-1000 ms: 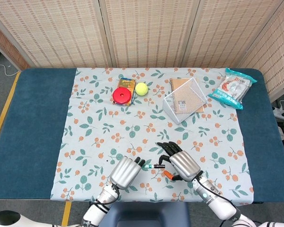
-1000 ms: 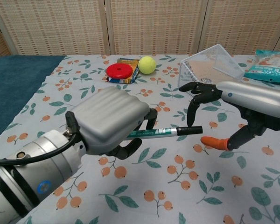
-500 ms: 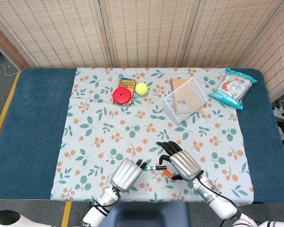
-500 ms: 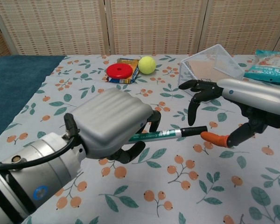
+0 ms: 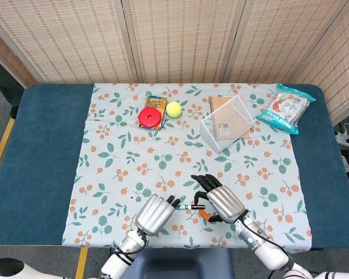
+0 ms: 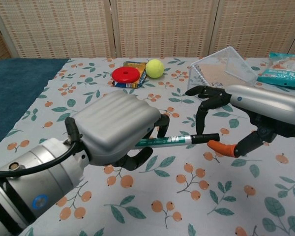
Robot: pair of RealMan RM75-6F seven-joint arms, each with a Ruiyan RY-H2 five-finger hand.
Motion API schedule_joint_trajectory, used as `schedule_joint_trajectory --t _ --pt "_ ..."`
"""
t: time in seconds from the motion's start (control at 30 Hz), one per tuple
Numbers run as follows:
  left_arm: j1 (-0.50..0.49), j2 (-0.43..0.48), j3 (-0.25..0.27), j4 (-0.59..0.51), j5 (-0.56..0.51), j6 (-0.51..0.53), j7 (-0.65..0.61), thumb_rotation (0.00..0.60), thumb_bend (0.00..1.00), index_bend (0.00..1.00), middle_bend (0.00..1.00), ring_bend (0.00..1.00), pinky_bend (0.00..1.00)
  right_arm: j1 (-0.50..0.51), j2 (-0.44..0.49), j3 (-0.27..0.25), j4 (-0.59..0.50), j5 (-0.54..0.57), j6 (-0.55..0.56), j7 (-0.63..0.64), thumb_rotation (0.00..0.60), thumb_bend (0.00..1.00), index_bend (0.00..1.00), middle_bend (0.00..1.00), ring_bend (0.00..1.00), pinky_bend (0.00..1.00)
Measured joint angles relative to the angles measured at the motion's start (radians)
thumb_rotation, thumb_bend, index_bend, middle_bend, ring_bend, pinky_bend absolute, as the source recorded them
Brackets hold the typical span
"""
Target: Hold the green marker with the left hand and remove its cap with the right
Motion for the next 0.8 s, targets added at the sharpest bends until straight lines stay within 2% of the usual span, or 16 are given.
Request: schedule_joint_trajectory --t 0.17,0.47,0.8 --pt "0.001 0.003 0.001 -0.003 -0.005 0.0 0.0 0.6 0.65 0.87 1.0 0.91 0.98 -0.003 -0.013 0.001 0.008 -0.004 0.016 -0.004 0.6 0.33 0.66 0.04 0.0 0.0" --pt "0.003 0.012 0.008 -0.018 0.002 0.005 -0.001 0.6 0.65 0.87 1.0 0.91 0.98 -0.02 -0.055 0.009 0.029 -0.021 0.08 -0.022 0.6 0.37 0.91 0.21 0.0 0.0" --pt "0.004 0.019 0.01 -0.027 0.023 0.014 -0.008 0.6 0.66 0.87 1.0 0.91 0.99 -0.033 -0.076 -0.003 0.061 -0.043 0.104 -0.053 0.6 0.41 0.98 0.26 0.0 0.0"
